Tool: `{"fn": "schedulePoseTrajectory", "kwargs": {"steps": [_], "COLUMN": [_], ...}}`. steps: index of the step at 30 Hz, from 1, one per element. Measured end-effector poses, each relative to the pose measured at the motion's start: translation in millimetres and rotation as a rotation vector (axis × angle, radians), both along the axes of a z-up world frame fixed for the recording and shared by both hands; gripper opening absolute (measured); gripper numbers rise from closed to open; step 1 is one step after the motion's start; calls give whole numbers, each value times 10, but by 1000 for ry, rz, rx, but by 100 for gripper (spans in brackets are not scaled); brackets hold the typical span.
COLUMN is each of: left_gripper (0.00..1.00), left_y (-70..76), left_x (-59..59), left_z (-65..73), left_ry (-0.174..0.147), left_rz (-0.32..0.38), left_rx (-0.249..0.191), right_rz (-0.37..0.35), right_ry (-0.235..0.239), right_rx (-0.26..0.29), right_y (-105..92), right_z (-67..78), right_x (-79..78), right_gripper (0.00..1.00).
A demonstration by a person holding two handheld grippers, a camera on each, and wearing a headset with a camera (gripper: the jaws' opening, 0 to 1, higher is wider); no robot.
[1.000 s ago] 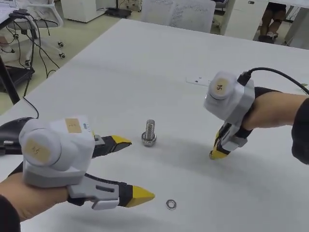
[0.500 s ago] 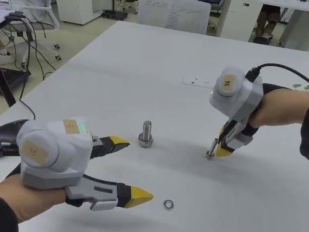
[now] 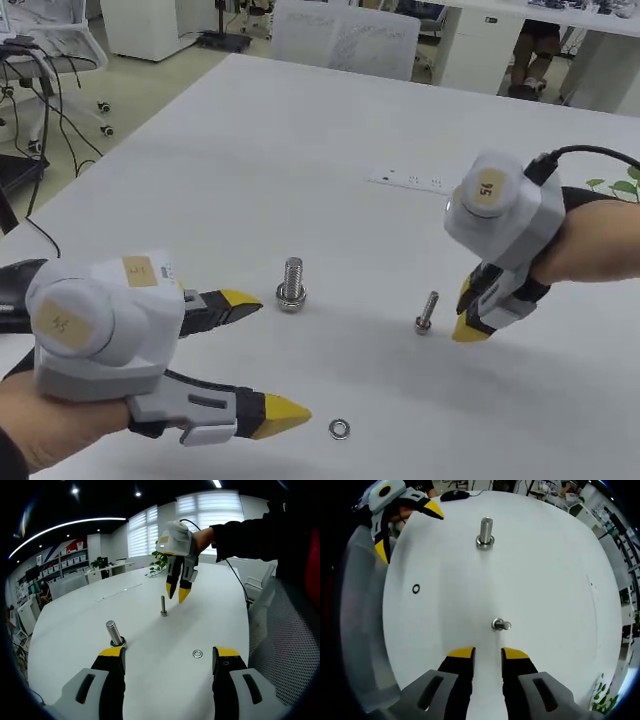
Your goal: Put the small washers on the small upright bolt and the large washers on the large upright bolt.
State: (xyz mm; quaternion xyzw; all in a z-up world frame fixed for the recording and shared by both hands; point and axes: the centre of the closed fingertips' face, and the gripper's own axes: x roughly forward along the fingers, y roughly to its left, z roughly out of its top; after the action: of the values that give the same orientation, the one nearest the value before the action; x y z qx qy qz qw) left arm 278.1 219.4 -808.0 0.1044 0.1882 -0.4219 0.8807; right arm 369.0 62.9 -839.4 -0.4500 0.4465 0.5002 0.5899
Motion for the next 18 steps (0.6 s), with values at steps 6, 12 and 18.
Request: {"fn": "schedulePoseTrajectory", "kwargs": {"steps": [6, 12, 18], "left_gripper": [70, 70, 70], "left_y": [2, -8, -7], "left_x": [-22, -49, -82], "left_z": [17, 59, 84], "left_ry": [-5, -14, -20], "left_rz": [-2, -5, -3], "left_rx": [1, 0, 1], "right_rz": [19, 43, 73], "right_ry": [-3, 8, 21], "right_rx": [5, 18, 24], "right_y": [22, 109, 222], "right_z": [6, -11, -42], "right_x": [-136, -289, -470], "right_gripper": [22, 22, 22]}}
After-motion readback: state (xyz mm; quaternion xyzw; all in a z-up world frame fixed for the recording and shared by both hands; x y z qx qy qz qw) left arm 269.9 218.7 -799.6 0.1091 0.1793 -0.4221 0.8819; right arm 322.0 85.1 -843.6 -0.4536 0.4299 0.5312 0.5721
